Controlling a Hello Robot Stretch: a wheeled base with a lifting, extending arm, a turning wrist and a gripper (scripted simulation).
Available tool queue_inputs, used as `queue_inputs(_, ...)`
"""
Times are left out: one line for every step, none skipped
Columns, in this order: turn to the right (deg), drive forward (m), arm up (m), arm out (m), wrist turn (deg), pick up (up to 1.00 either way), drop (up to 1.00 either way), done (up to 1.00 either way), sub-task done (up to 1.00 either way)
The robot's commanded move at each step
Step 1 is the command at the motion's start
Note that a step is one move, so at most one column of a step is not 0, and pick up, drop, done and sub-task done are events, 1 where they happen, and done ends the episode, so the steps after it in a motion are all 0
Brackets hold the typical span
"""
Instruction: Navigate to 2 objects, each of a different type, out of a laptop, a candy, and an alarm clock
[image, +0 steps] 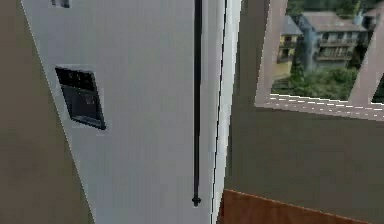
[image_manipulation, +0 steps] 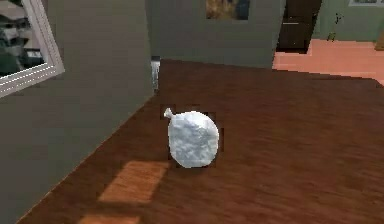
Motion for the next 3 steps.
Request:
queue_inputs(-45.0,0.00,0.00,0.00,0.0,0.00,0.00,0.00,0.00)
queue_inputs(-45.0,0.00,0.00,0.00,0.0,0.00,0.00,0.00,0.00)
queue_inputs(0.0,0.00,0.00,0.00,0.0,0.00,0.00,1.00,0.00)
